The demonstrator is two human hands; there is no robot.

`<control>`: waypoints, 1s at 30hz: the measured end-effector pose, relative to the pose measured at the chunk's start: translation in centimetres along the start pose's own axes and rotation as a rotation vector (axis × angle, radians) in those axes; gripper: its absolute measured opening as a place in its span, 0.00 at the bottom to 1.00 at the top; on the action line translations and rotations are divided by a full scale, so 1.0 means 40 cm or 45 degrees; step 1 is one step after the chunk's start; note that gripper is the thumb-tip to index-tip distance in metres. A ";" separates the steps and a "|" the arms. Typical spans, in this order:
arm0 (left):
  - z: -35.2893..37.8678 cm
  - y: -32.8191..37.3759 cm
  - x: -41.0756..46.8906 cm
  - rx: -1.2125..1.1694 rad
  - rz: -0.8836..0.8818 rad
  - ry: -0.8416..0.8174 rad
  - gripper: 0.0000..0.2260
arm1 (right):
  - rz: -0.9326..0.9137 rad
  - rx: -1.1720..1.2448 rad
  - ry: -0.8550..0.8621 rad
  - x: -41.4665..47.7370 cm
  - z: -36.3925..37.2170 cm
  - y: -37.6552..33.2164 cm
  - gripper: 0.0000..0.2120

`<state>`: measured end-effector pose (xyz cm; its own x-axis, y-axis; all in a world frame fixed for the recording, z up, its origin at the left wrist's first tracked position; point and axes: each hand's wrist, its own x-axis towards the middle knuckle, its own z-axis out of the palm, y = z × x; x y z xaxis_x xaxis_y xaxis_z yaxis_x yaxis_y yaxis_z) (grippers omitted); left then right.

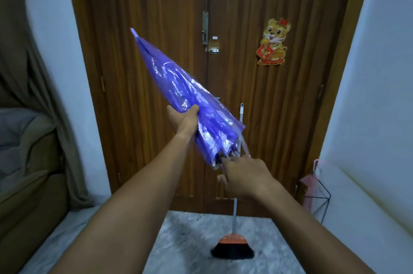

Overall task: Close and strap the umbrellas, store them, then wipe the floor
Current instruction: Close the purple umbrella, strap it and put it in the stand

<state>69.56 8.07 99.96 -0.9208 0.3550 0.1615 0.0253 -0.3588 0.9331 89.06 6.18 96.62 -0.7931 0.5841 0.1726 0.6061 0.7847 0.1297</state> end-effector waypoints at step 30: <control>-0.122 0.045 -0.090 1.968 1.528 -0.461 0.44 | -0.189 0.181 0.844 0.173 -0.006 0.103 0.33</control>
<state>71.02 1.92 99.47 -0.0768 0.7426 0.6653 0.8973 0.3425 -0.2787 86.08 13.40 98.57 -0.6358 0.2536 0.7290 0.4445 0.8925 0.0771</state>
